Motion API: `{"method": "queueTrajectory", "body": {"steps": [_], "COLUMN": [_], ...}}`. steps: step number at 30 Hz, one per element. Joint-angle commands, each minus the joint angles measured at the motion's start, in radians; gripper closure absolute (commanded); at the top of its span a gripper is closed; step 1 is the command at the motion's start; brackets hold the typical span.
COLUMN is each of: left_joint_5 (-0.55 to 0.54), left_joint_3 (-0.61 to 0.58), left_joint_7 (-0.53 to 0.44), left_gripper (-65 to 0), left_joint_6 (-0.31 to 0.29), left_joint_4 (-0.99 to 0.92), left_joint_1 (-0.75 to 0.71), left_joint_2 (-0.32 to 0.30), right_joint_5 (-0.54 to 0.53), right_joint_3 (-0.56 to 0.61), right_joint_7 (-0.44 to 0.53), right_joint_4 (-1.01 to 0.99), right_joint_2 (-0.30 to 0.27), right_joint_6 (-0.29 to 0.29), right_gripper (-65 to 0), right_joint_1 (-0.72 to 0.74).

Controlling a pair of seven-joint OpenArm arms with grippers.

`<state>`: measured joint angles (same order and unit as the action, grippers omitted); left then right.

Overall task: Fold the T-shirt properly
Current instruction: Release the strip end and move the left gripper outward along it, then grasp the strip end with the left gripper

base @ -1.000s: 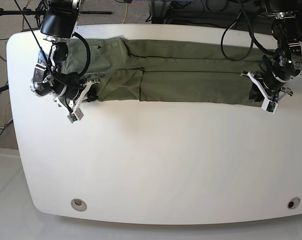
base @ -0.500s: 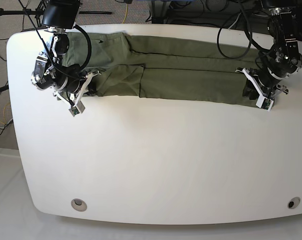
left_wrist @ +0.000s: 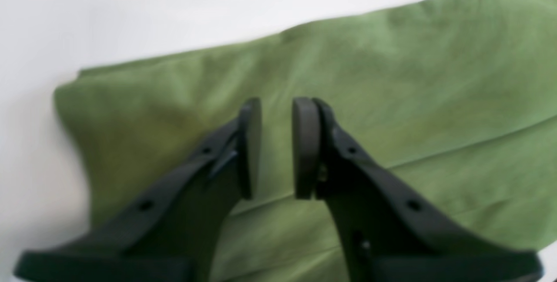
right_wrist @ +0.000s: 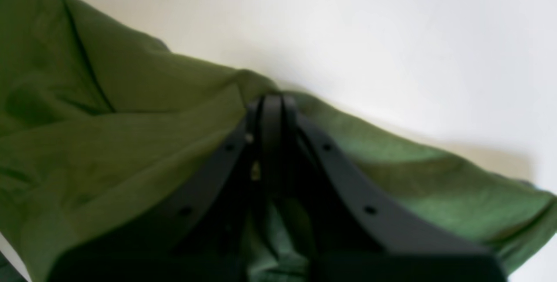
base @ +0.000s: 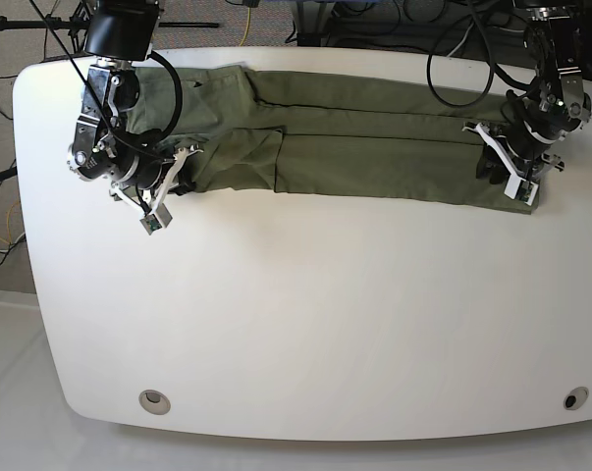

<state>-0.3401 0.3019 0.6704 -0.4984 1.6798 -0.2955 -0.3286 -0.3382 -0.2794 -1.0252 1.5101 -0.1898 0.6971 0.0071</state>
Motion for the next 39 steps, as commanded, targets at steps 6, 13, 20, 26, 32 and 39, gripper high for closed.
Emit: {"method": "queueTrajectory", "body": {"steps": [6,13,20,26,32,39], "left_joint_5": [-0.007,-0.009,-0.011,-0.011,-0.011,-0.011], "left_joint_3": [0.014,0.018,0.044,0.098,0.254,0.385], "left_joint_7": [-0.025,0.053,0.064,0.064,0.064,0.065], "left_gripper": [-16.7,-18.0,-18.0,-18.0,-18.0,-18.4], "left_joint_6": [-0.007,-0.006,-0.006,-0.006,-0.006,-0.082], "left_joint_4": [-0.088,-0.073,-0.033,0.021,0.021,-0.034], "left_joint_1": [0.042,0.150,0.160,0.157,0.155,0.155], "left_joint_2": [-0.025,-0.010,-0.005,-0.004,0.013,0.010], "right_joint_5": [0.062,0.020,0.020,0.020,0.020,0.029], "right_joint_3": [-0.010,-0.011,-0.011,-0.011,-0.011,-0.011], "right_joint_7": [0.026,0.026,0.026,0.026,0.029,0.030], "right_joint_4": [-0.125,-0.081,-0.073,-0.052,-0.030,-0.032], "right_joint_2": [-0.007,0.013,0.014,0.014,0.014,0.014], "right_joint_6": [0.001,0.001,0.001,0.001,0.001,0.001], "right_gripper": [0.0,-0.1,0.0,0.0,0.0,0.0], "right_joint_1": [0.094,0.080,0.073,0.057,0.038,0.038]}}
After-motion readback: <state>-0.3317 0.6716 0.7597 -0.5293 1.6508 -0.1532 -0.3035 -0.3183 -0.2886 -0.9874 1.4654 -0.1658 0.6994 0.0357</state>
